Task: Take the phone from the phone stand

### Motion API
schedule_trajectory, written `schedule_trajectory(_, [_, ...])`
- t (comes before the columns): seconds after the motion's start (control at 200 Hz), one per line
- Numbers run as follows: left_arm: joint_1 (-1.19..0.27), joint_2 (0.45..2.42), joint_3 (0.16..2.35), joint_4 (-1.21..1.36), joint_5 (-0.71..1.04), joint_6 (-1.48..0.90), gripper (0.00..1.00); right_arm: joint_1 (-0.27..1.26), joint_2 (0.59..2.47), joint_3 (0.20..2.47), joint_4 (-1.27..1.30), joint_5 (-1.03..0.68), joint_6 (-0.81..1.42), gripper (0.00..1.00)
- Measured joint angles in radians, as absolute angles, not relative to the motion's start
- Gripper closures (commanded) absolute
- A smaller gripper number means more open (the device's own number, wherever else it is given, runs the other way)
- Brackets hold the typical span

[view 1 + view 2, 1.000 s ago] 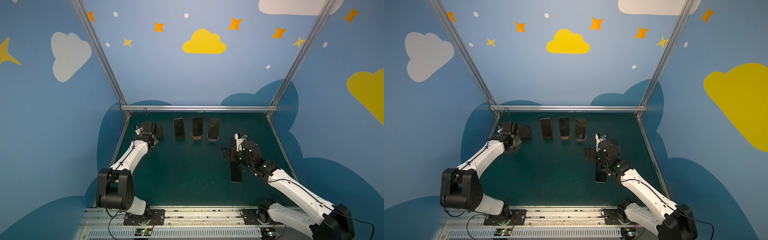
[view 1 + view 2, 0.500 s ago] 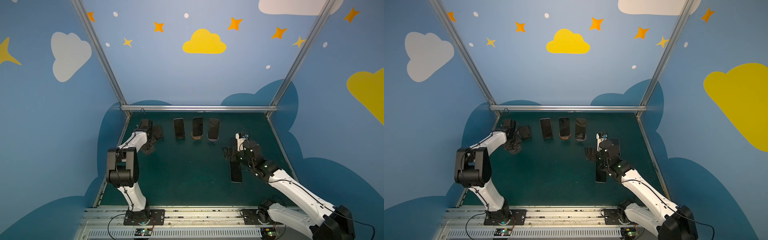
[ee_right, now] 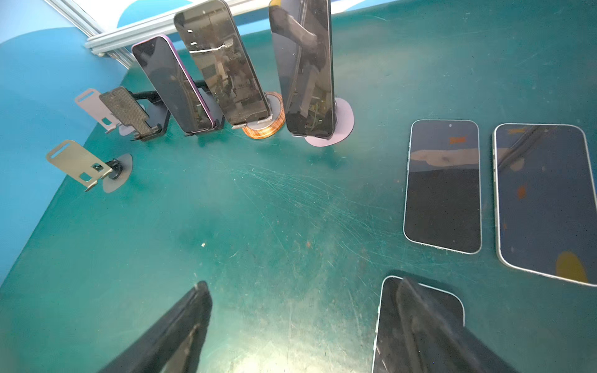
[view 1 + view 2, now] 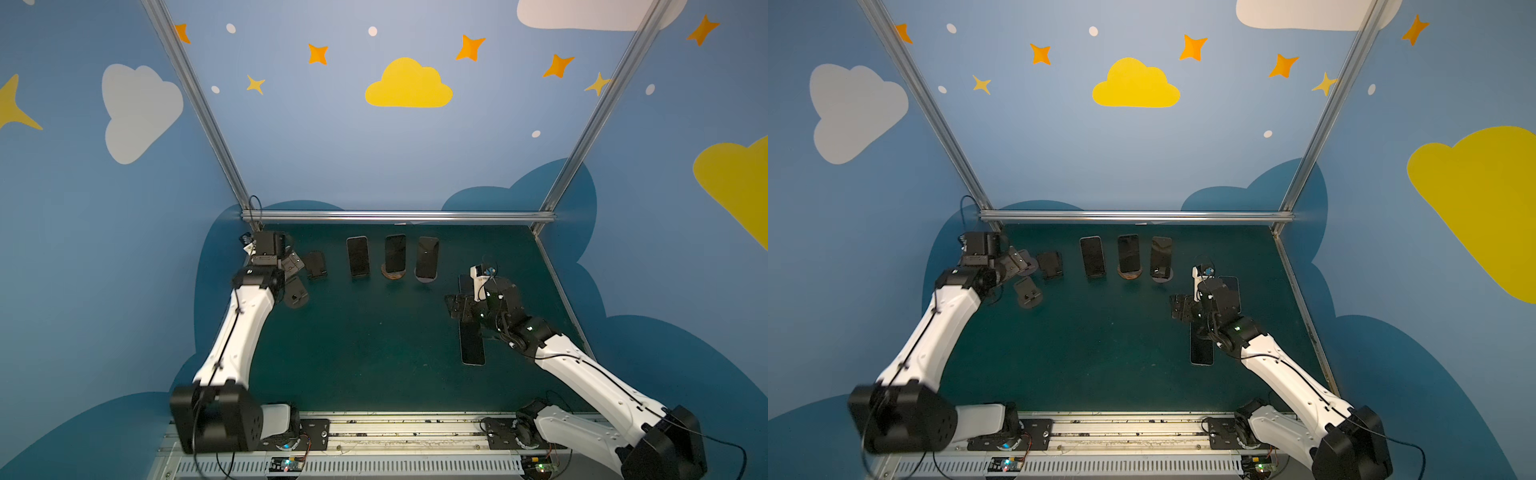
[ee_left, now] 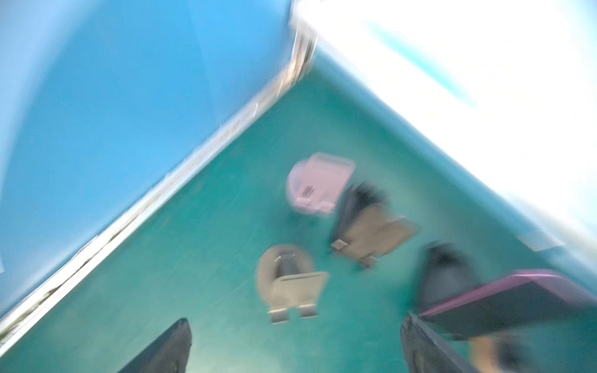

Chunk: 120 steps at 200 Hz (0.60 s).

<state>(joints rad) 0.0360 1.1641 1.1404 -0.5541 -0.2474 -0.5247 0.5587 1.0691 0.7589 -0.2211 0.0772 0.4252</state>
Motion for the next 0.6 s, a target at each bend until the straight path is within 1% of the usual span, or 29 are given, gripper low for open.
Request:
schedule_trajectory(0.11, [0.007, 0.854, 0.921, -0.383, -0.189, -0.605, 0.00, 0.561, 1.127, 0.823, -0.227, 0.057, 0.418, 0.10])
schedule_trajectory(0.145, [-0.011, 0.795, 0.877, -0.344, -0.176, -0.634, 0.00, 0.561, 1.156, 0.855, -0.231, 0.057, 0.414, 0.10])
schedule_trajectory(0.19, [-0.034, 0.773, 0.859, -0.315, -0.162, -0.659, 0.00, 0.564, 1.195, 0.902, -0.240, 0.059, 0.411, 0.09])
schedule_trajectory(0.255, [-0.076, 0.820, 0.887, -0.279, -0.132, -0.684, 0.00, 0.565, 1.248, 0.965, -0.242, 0.063, 0.402, 0.08])
schedule_trajectory(0.441, [-0.184, 1.097, 1.069, -0.182, -0.034, -0.684, 0.00, 0.565, 1.415, 1.132, -0.247, 0.103, 0.367, 0.07])
schedule_trajectory(0.601, [-0.216, 1.209, 1.119, -0.123, 0.061, -0.638, 0.00, 0.560, 1.561, 1.251, -0.252, 0.150, 0.339, 0.06])
